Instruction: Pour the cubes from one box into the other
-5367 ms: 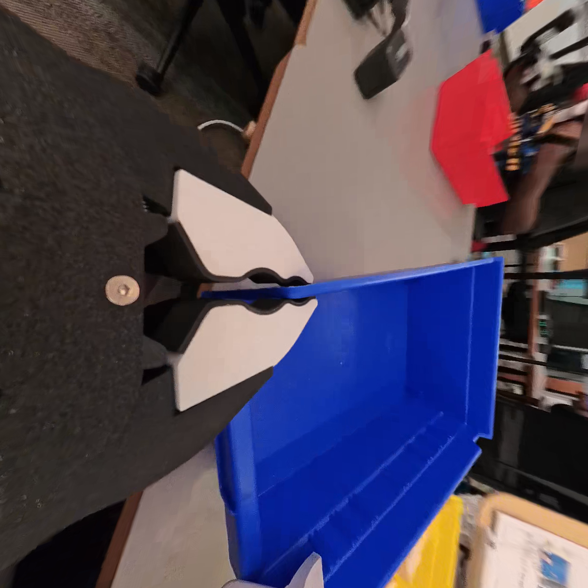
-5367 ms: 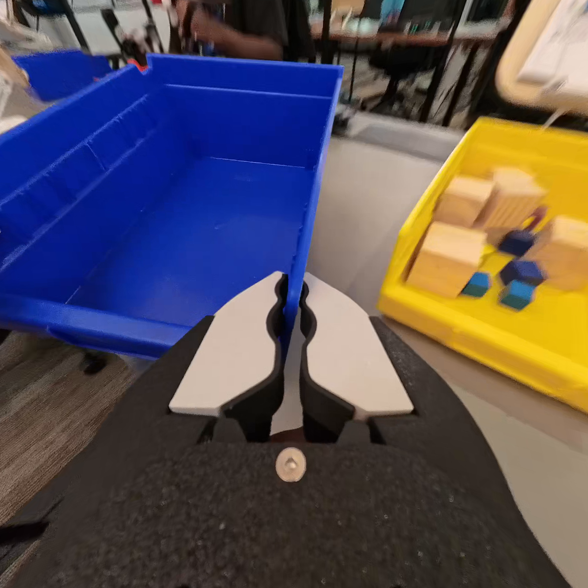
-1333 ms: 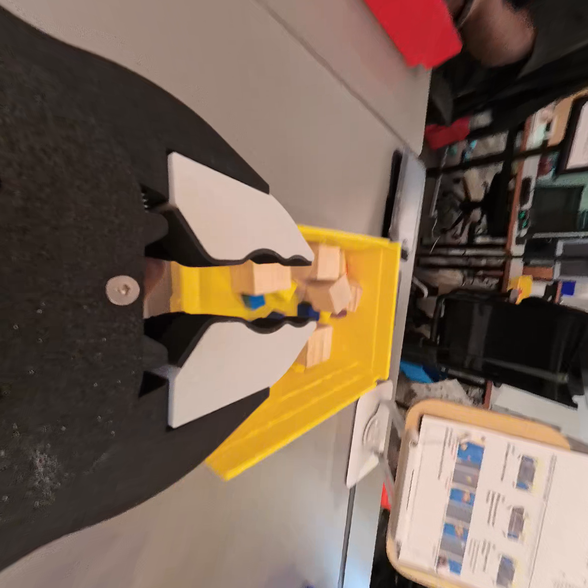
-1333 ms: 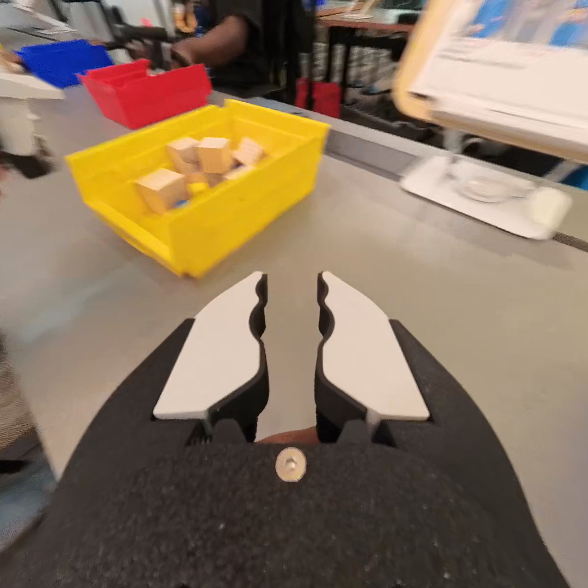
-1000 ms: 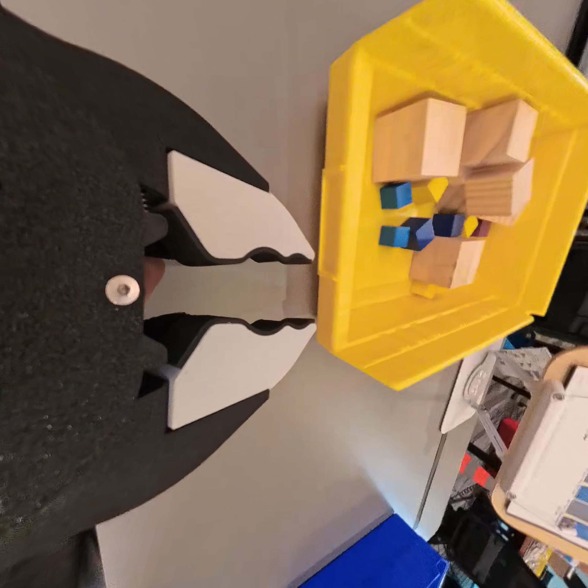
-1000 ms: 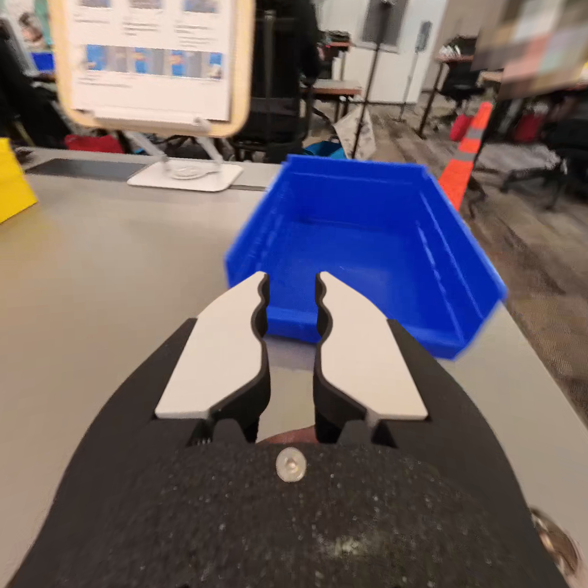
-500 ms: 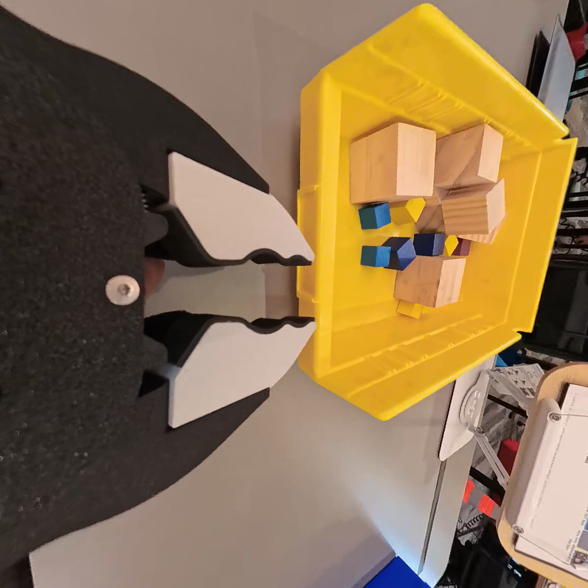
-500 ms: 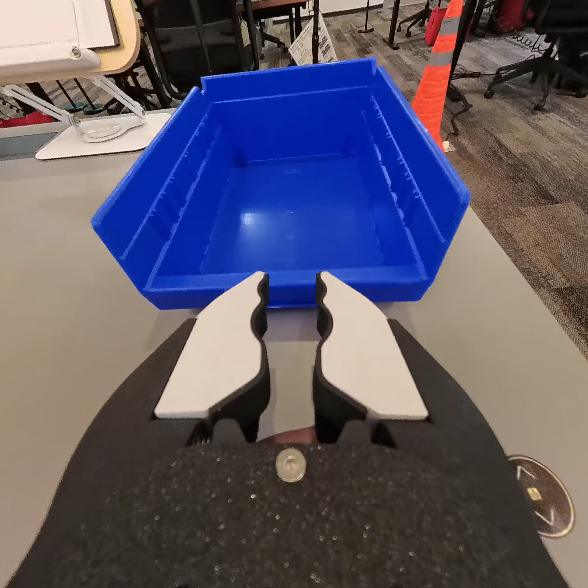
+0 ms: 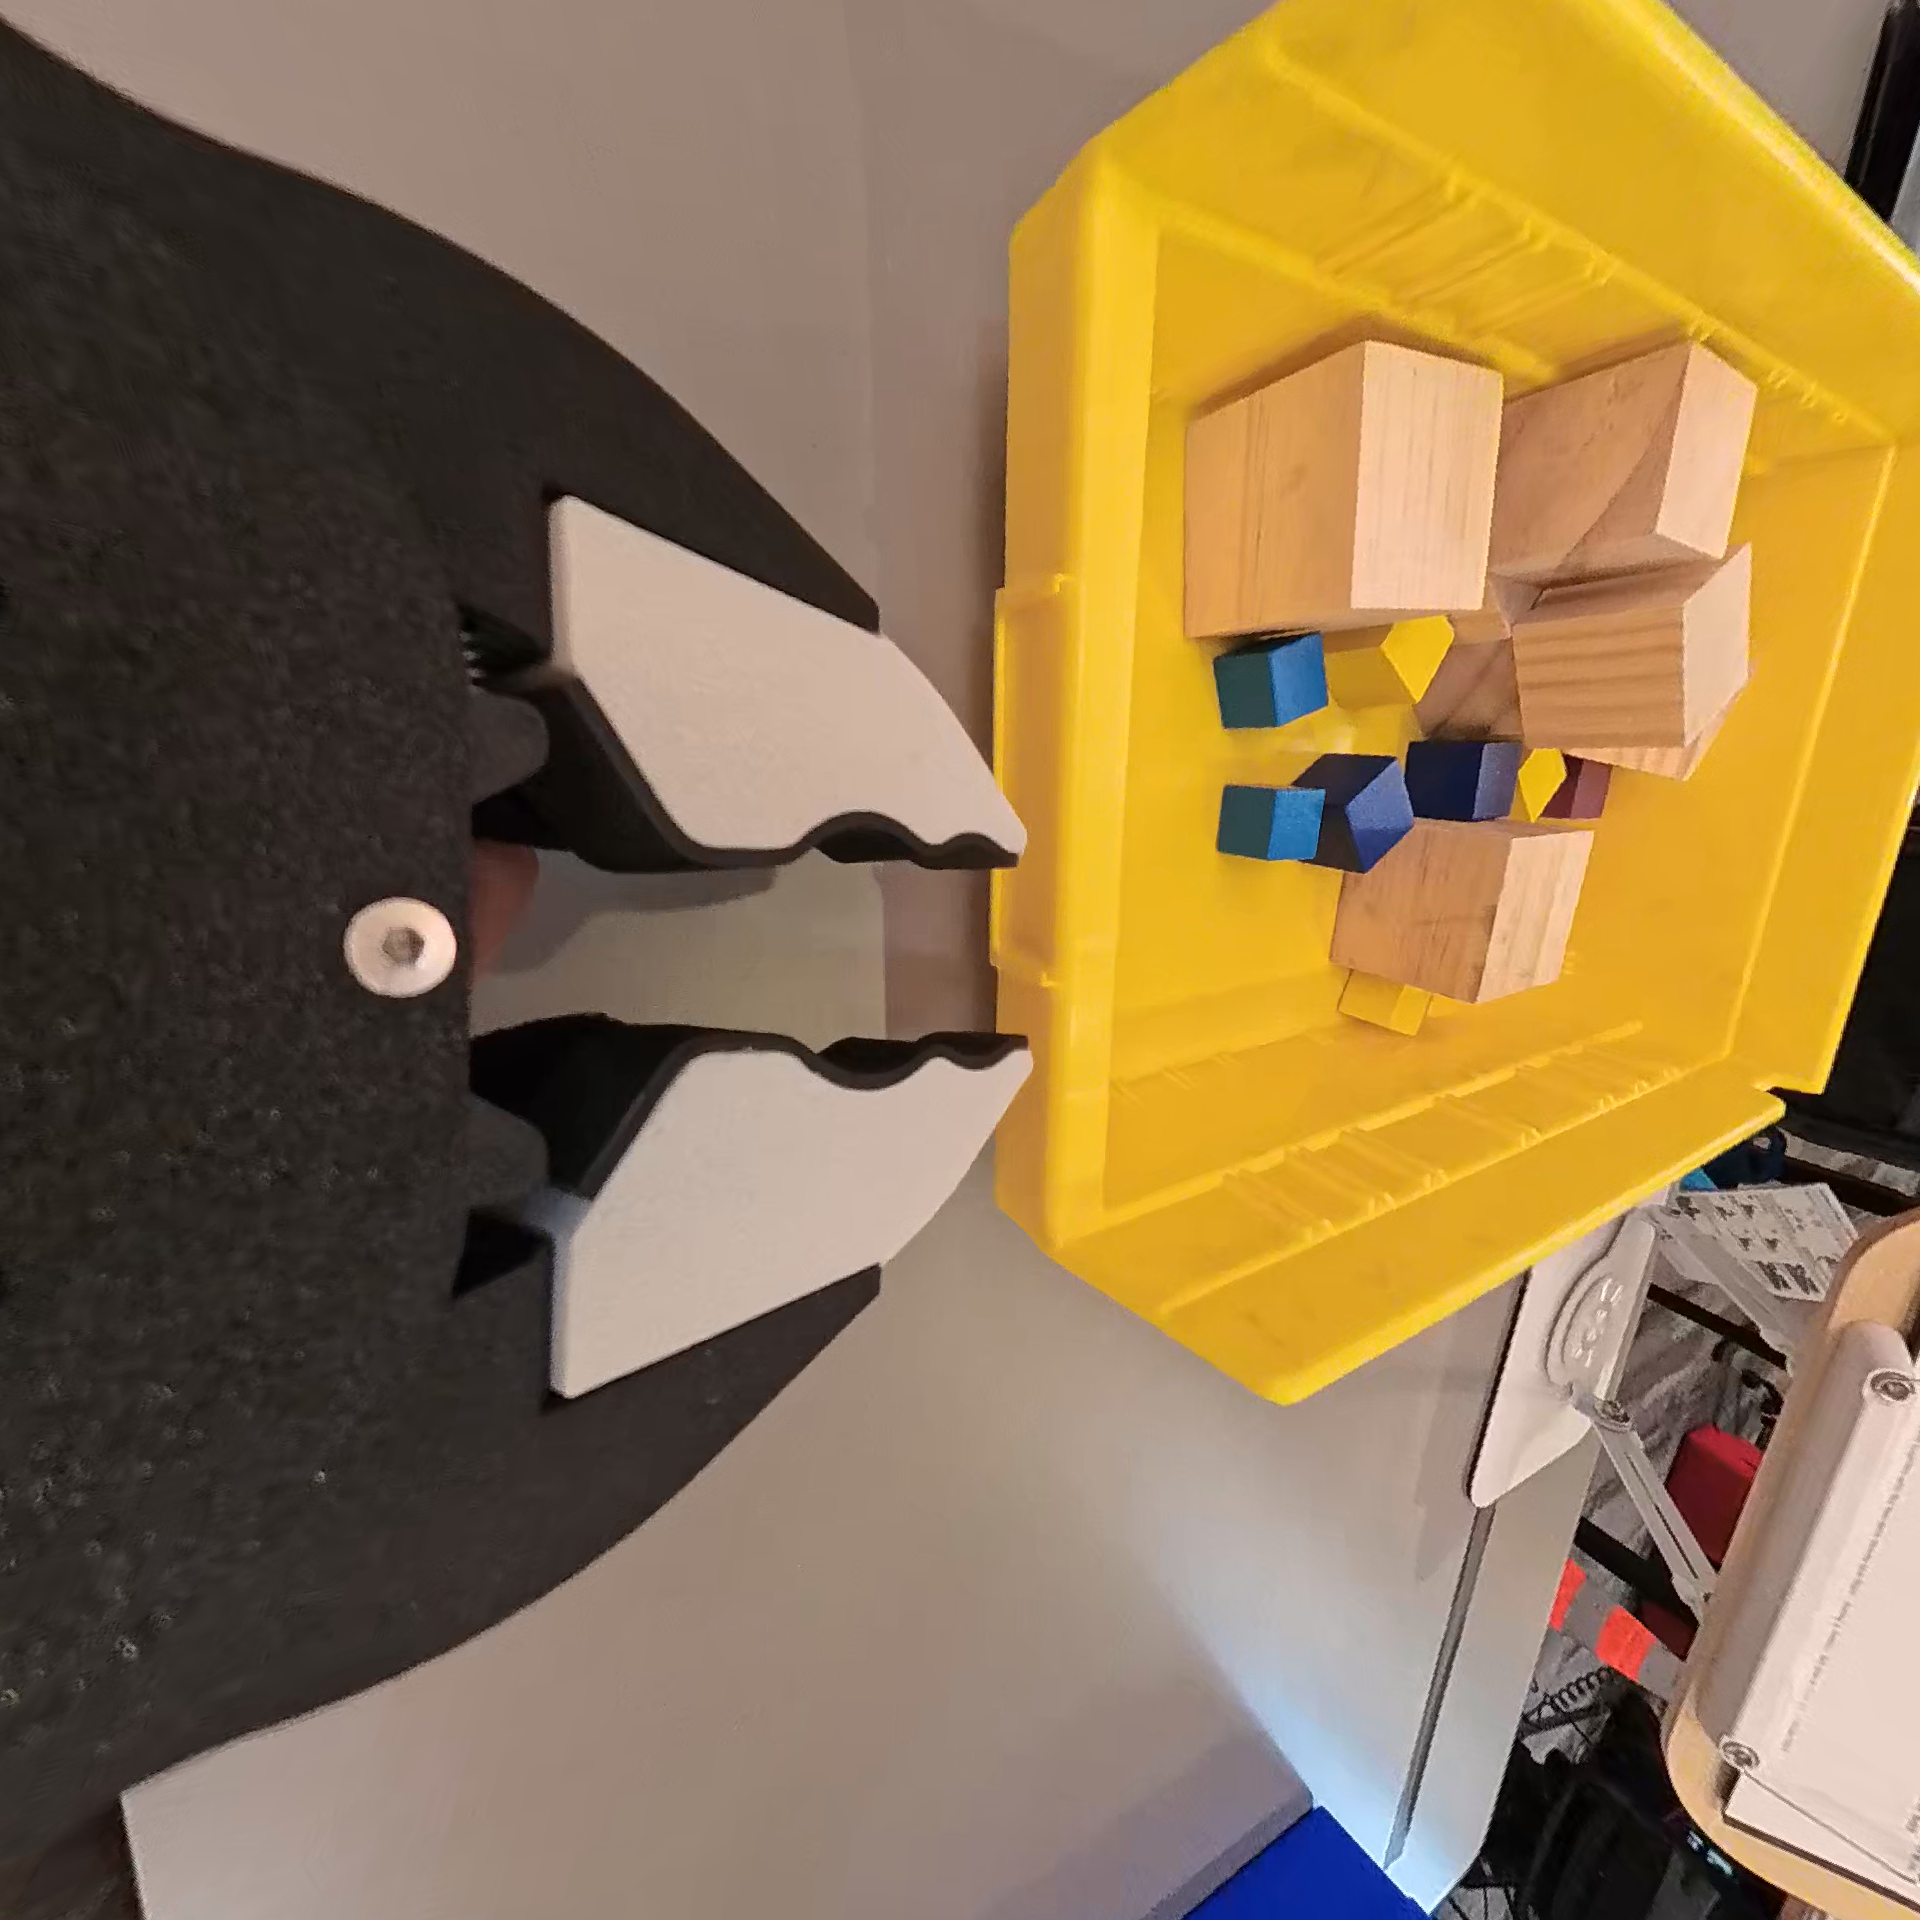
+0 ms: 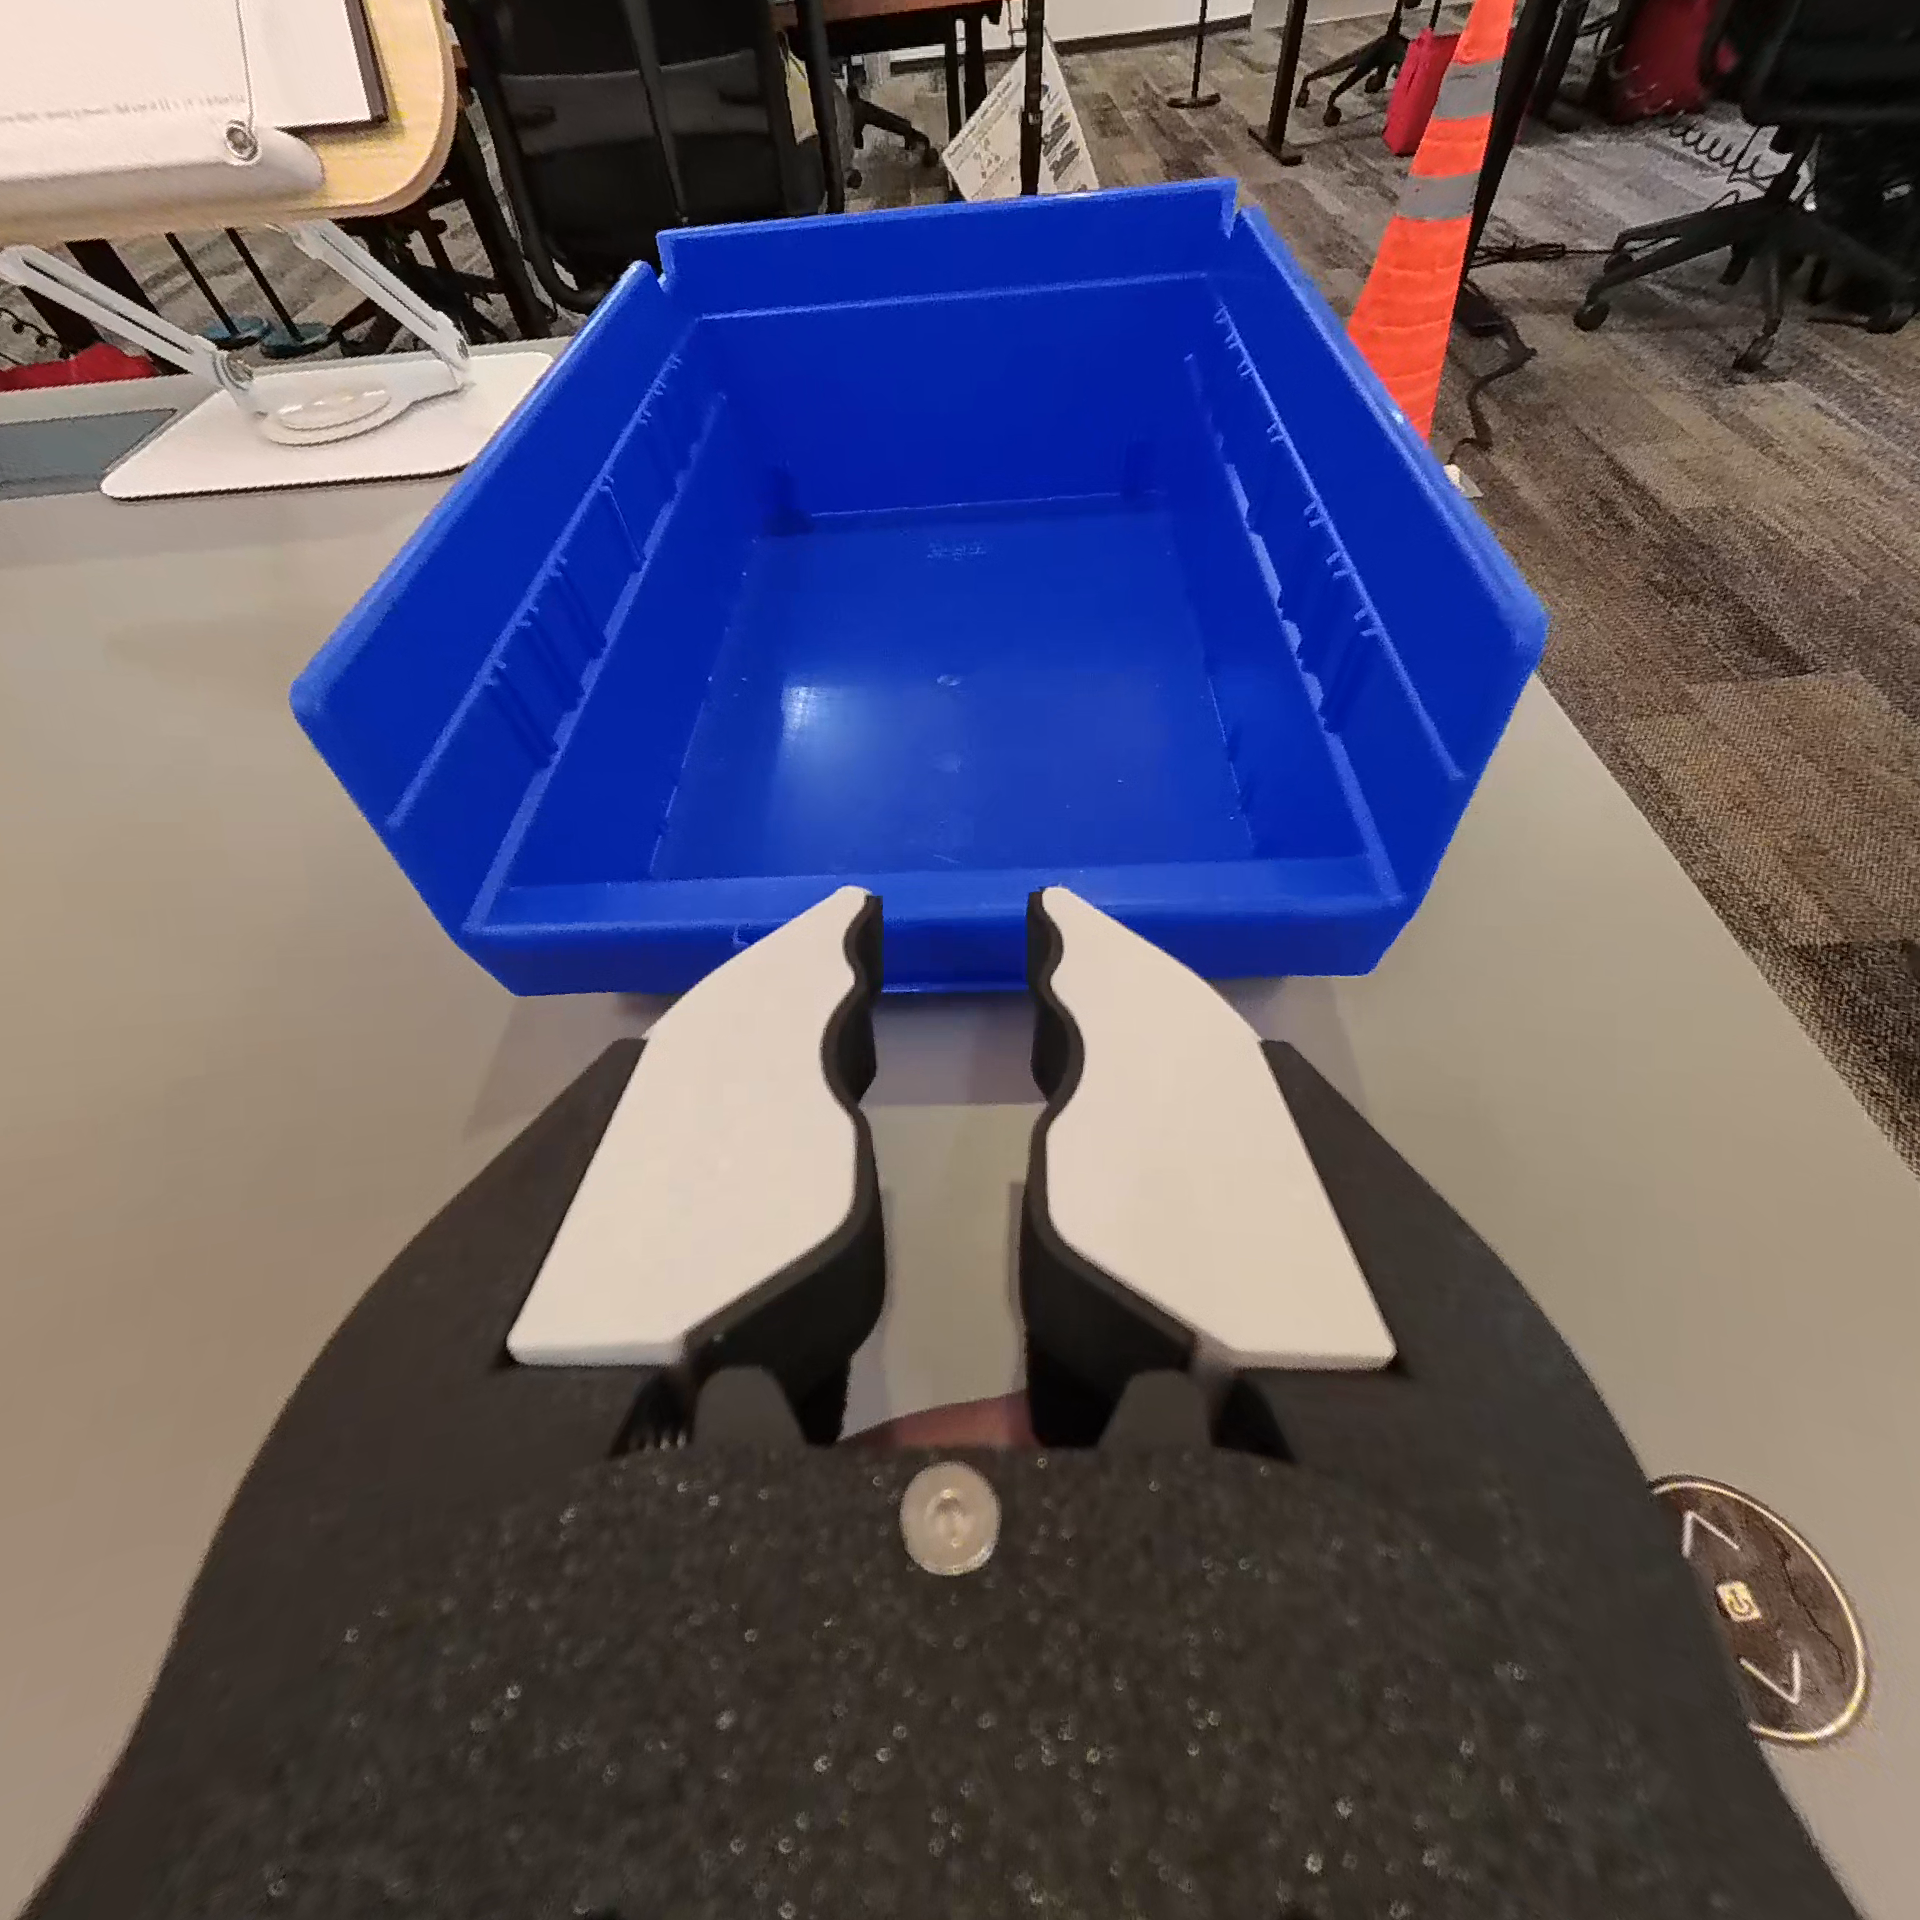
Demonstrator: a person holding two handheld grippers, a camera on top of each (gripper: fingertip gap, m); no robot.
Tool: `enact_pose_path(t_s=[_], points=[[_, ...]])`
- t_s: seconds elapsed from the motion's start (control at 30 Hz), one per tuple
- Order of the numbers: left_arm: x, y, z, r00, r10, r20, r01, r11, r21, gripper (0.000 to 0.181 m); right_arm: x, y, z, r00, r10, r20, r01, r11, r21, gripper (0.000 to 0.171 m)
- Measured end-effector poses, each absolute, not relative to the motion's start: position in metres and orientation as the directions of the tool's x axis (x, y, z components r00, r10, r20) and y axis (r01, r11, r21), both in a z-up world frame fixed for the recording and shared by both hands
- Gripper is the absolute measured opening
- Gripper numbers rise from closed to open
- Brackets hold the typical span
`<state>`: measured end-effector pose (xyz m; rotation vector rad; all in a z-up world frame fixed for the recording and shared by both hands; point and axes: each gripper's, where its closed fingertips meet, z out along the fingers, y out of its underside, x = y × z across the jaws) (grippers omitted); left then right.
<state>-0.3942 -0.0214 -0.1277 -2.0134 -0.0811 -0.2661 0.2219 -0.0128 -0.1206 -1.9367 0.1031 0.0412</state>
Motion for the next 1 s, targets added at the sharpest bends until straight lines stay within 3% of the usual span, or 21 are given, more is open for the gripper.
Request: enact_pose_path(t_s=[0.57, 0.87, 1.0], points=[[-0.399, -0.025, -0.126, 0.978, -0.048, 0.203, 0.162, -0.438, -0.884, 0.029, 0.211, -0.012, -0.118, 0.997, -0.019, -0.075, -0.077, -0.353, -0.933, 0.025], [-0.482, -0.033, -0.105, 0.983, 0.122, 0.136, 0.175, -0.42, -0.89, 0.042, 0.208, -0.015, -0.115, 0.998, -0.007, -0.061, -0.06, -0.347, -0.936, 0.024], [-0.501, -0.024, -0.09, 0.994, 0.07, 0.079, 0.102, -0.449, -0.888, 0.042, 0.199, -0.013, -0.118, 0.998, 0.021, -0.061, -0.049, -0.364, -0.93, 0.025]])
